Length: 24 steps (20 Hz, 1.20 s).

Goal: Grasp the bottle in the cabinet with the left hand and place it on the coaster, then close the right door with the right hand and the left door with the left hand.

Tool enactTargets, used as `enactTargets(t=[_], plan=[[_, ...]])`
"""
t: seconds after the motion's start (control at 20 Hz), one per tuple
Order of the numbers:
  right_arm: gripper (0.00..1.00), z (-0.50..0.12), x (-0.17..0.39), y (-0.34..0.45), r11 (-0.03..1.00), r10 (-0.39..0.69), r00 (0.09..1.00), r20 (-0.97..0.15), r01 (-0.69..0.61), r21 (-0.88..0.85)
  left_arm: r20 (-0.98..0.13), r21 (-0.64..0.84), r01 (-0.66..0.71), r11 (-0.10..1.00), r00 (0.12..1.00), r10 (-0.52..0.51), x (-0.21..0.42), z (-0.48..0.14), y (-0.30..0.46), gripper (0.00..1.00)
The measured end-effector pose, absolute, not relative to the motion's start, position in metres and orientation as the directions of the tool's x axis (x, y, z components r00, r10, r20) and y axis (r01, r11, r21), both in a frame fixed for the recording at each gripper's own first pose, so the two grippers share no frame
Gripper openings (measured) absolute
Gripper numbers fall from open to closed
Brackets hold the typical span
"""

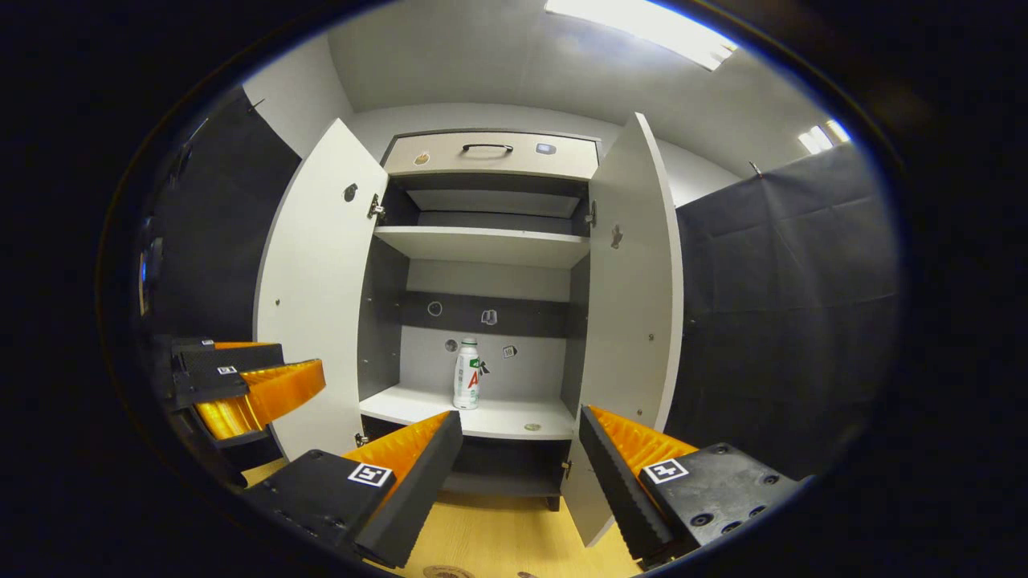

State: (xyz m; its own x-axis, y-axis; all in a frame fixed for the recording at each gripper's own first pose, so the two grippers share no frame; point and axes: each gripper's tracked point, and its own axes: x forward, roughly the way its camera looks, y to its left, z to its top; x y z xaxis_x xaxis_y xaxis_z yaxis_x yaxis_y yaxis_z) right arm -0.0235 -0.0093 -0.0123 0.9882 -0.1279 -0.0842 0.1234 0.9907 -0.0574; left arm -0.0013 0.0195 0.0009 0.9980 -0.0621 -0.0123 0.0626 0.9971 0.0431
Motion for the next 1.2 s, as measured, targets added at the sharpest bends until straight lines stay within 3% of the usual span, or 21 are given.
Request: enactTargets(t=[0.25, 0.65, 1.2], plan=[[0.97, -0.011, -0.014, -0.002, 0.991, -0.104, 0.992, -0.077, 0.097, -0.092, -0.025, 0.008, 0.074, 0.997, 0.997, -0.073, 0.019, -0.004, 0.02, 0.9], [0.97, -0.011, 0.075, 0.007, 0.994, 0.007, 1.0, 0.031, -0.004, -0.114, -0.056, 0.016, 0.063, 0.998, 0.996, -0.062, 0.099, -0.02, 0.018, 0.9], [0.98, -0.077, 0.167, -0.03, 0.99, 0.074, 0.994, -0.076, -0.083, -0.114, -0.107, -0.002, 0.089, 0.996, 0.99, -0.089, 0.26, -0.062, 0.005, 0.9]])
